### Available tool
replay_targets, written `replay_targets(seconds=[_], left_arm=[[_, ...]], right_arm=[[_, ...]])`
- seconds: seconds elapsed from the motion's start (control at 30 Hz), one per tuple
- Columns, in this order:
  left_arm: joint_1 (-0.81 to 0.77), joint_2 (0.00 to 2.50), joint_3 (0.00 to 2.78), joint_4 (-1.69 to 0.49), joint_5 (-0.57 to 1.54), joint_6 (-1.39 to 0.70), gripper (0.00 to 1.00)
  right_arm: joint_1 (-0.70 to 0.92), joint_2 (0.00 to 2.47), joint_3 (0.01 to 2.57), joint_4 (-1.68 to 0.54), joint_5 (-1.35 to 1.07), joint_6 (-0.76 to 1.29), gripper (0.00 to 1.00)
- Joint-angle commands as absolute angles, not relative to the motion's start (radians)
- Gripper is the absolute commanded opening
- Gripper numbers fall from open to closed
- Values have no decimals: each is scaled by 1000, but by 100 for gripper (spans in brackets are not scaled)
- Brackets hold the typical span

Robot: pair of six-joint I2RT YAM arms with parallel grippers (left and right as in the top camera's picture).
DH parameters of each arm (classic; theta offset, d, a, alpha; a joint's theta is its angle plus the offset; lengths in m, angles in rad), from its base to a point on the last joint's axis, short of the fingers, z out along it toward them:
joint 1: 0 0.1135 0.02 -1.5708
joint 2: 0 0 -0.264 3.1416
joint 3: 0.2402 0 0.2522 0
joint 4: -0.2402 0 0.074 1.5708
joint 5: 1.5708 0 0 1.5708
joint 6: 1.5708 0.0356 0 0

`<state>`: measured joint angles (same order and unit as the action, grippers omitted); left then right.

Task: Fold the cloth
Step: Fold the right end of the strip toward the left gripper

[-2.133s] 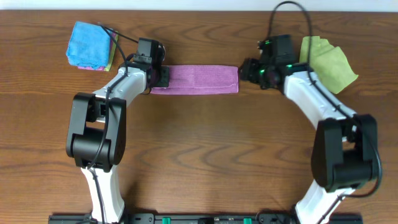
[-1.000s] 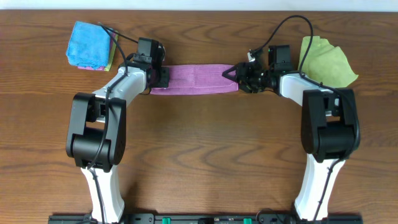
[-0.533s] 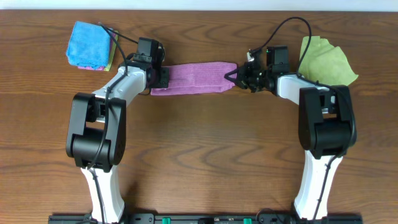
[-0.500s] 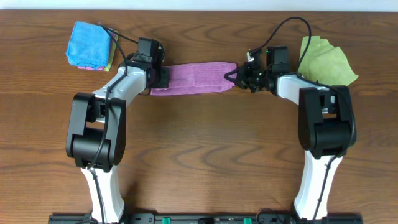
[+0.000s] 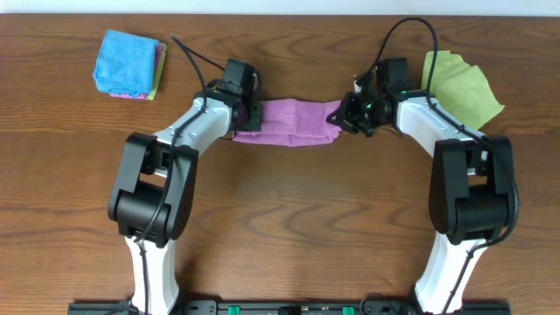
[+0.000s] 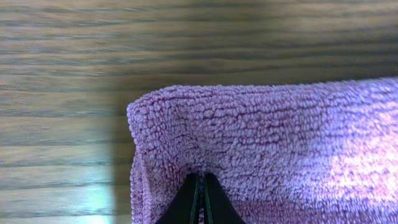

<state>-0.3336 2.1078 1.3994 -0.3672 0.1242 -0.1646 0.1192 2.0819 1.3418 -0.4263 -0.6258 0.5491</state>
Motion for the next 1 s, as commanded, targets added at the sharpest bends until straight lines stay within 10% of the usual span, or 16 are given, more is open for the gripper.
replay_targets(seconds=[0.0, 0.97], left_arm=[[-352, 2132, 1390, -390, 146, -184, 6], [-354, 2132, 1390, -453, 103, -207, 6]], right_arm=[[127, 2043, 1355, -431, -572, 514, 1], [359, 1895, 1378, -584, 213, 485, 2]])
